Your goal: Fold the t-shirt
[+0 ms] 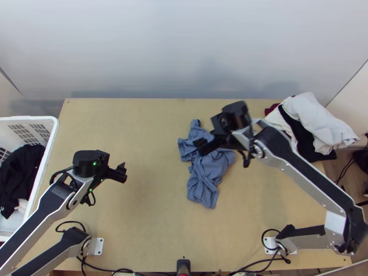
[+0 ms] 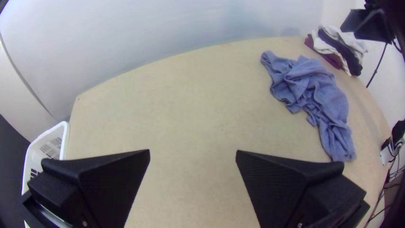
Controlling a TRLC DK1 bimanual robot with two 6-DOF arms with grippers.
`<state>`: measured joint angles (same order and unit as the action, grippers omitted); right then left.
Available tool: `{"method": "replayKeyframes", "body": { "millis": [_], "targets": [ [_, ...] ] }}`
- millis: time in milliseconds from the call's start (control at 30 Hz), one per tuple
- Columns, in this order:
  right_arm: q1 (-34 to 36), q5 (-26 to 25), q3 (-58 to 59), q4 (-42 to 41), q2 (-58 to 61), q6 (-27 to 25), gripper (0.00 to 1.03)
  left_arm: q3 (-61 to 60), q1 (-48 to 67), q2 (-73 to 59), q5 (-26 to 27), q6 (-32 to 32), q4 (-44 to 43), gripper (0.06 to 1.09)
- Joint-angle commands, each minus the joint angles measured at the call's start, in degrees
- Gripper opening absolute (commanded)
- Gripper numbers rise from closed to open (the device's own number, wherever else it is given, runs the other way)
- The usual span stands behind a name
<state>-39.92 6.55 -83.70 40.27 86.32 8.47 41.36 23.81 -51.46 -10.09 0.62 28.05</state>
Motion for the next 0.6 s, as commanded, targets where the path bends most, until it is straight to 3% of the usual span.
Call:
{"method": "replayKeyframes", "body": {
  "millis": [0, 267, 567],
  "targets": [
    [-3.3, -0.2, 5.4, -9.3, 4.2, -1.7, 0.99, -1.1, -0.5, 0.3, -1.3, -0.4, -0.4, 1.05],
    [-3.2, -1.1, 3.3, -17.4, 13.2, -3.8, 0.99, -2.0, -2.6, 1.2, -2.0, 0.6, -0.2, 1.05],
    [-2.3, -2.3, -2.3, -18.4, 22.7, -6.2, 0.99, -2.0, -4.5, 2.2, -2.4, 2.9, 0.6, 1.05]
  ]
}}
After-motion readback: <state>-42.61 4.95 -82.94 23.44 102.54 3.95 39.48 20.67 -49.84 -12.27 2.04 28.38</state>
